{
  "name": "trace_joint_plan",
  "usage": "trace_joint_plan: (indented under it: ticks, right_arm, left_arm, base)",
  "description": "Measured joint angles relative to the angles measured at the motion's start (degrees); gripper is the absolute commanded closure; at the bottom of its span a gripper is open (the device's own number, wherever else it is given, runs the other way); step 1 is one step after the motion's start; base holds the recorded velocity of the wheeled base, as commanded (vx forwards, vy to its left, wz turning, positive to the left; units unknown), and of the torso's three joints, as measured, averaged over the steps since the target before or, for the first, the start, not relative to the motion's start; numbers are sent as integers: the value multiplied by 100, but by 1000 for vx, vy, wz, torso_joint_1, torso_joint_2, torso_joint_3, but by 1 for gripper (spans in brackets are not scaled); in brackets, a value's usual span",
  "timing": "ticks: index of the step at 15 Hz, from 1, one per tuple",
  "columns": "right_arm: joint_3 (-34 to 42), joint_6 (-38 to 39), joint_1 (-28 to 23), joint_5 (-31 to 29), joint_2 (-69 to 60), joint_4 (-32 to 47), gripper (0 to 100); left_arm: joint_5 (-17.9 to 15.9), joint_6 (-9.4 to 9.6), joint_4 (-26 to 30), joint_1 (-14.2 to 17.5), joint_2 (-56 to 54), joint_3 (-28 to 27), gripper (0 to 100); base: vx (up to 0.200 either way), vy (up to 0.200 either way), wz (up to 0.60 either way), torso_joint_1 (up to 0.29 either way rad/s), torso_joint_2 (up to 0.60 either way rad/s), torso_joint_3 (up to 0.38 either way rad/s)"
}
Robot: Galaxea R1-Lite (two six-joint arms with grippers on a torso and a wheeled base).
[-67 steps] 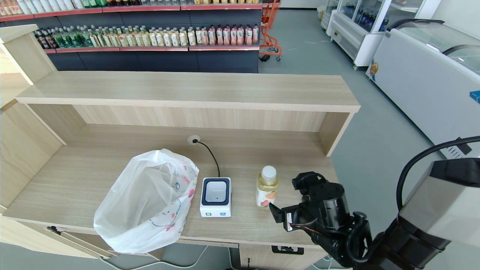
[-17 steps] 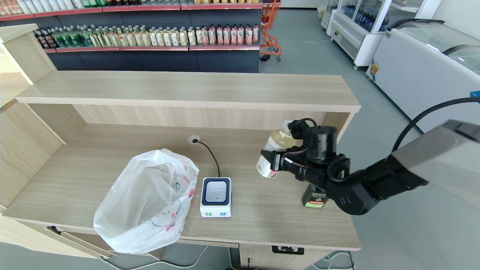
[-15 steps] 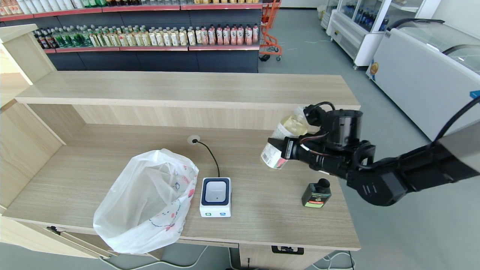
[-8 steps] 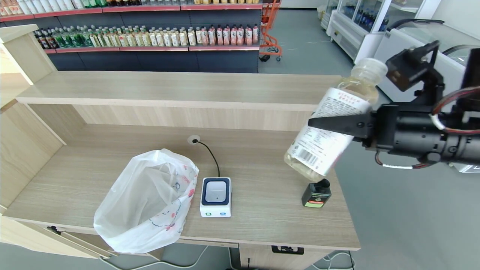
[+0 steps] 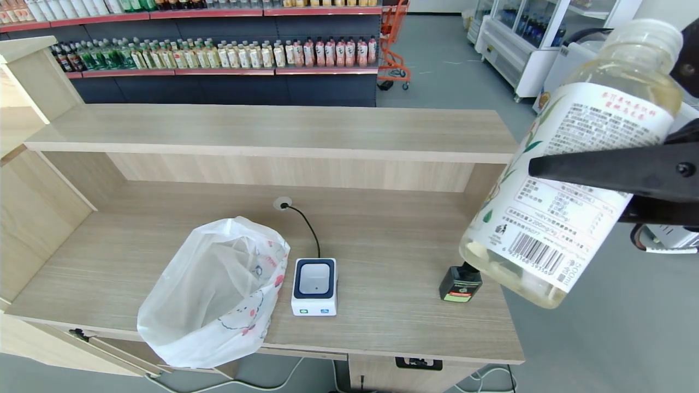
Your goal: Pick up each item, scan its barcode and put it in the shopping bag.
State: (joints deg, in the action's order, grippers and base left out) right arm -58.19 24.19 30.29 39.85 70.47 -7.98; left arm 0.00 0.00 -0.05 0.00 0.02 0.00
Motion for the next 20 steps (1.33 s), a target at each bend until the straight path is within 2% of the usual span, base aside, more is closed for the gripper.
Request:
trace_joint_plan:
  ticks: [7, 14, 20]
  right_arm:
    - [-41, 9, 534, 7, -441, 530, 100]
    - [52, 6, 674, 20, -905, 920, 100]
    - [310, -11, 879, 7, -1135, 924, 100]
  left_arm:
    - [0, 0, 2, 0, 0, 0, 0]
    - [0, 0, 2, 0, 0, 0, 0]
    - [0, 0, 2, 0, 0, 0, 0]
  base:
    - [0, 0, 0, 0, 0, 0]
    - [0, 0, 0, 0, 0, 0]
    - [0, 0, 0, 0, 0, 0]
